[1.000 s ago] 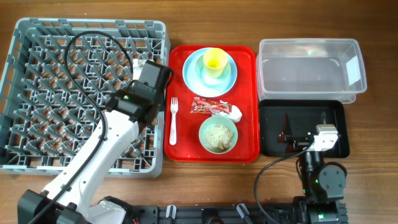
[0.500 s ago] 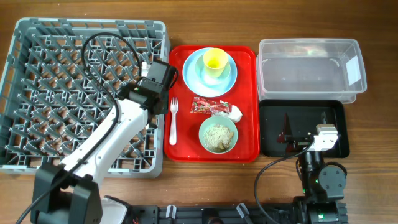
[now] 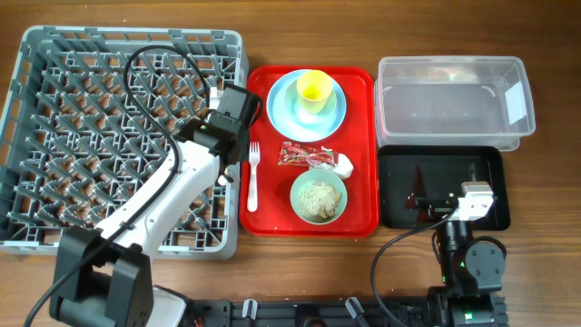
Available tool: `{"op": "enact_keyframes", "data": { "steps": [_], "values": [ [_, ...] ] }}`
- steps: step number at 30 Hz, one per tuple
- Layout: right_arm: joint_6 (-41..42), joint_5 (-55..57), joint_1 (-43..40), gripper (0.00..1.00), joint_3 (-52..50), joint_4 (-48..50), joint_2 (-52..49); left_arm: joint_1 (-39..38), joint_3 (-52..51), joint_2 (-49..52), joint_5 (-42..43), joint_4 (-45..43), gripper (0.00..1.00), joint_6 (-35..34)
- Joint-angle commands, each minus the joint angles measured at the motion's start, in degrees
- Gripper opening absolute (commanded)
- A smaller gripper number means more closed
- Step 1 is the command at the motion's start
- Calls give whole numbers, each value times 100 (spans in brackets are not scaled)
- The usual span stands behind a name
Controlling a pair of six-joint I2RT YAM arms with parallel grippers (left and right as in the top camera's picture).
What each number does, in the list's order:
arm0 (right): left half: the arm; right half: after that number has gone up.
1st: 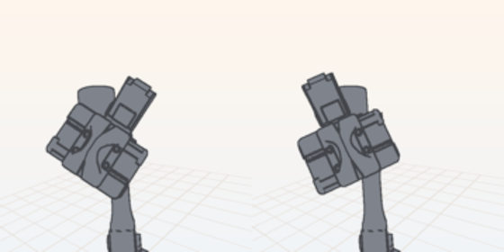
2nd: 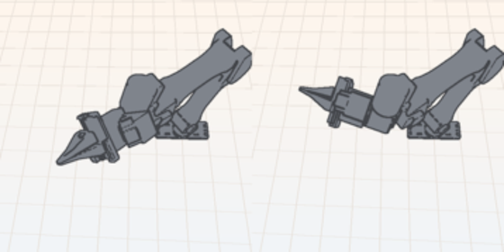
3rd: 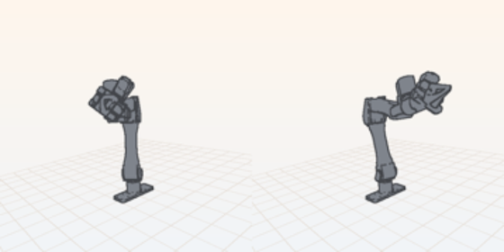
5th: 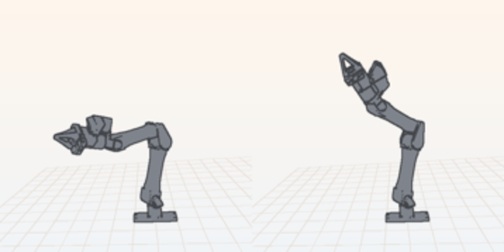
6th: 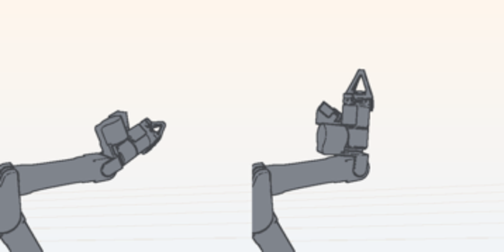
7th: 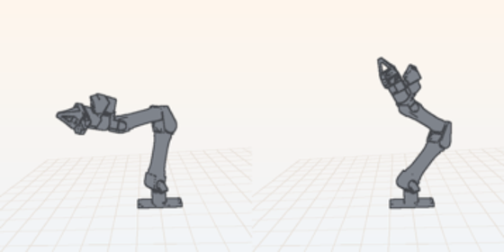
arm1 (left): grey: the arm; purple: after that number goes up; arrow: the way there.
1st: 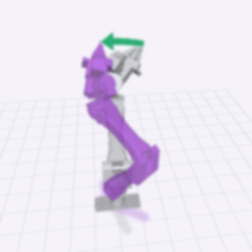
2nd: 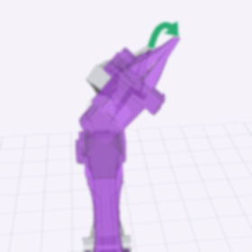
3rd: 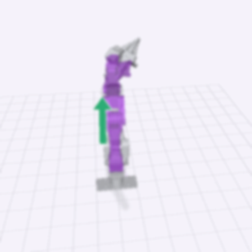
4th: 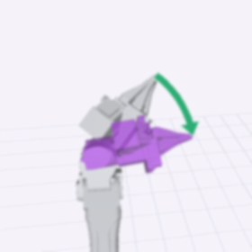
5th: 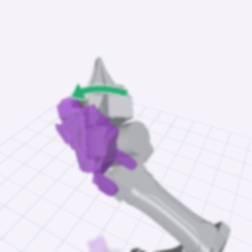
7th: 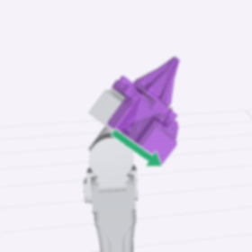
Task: Sort waste into correct bins and load items into the dishwasher rack
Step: 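Lift the spoon with the left gripper and drop it into the dish rack, then move the left gripper back and grasp the white fork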
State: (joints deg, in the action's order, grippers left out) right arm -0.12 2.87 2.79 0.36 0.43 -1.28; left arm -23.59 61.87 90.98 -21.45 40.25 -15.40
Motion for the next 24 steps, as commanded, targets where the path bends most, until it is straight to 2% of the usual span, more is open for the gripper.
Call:
{"op": "enact_keyframes", "data": {
  "steps": [1, 4, 8, 9, 14, 18, 24],
  "values": [
    [-31, 72, -31, 100, -7, 33, 9, 37, 72, 63, 85, -66, 37, -44],
    [-31, 70, -31, 100, -7, 33, 9, 37, 107, -11, 66, -79, 37, -42],
    [-31, 72, -31, 100, -7, 33, 9, 35, 214, -361, 144, 81, 29, -44],
    [-31, 70, -31, 100, -7, 33, 9, 35, 247, -573, 323, 192, 25, -46],
    [-31, 72, -31, 100, -7, 33, 9, 35, 256, -1464, 1554, 498, 22, -52],
    [-31, 72, -31, 100, -7, 33, 9, 4, 256, -1797, 2057, 758, 12, -772],
    [-28, 70, -31, 100, -7, 33, 9, -361, 153, -1397, 2074, 1084, 15, -994]
  ]
}}
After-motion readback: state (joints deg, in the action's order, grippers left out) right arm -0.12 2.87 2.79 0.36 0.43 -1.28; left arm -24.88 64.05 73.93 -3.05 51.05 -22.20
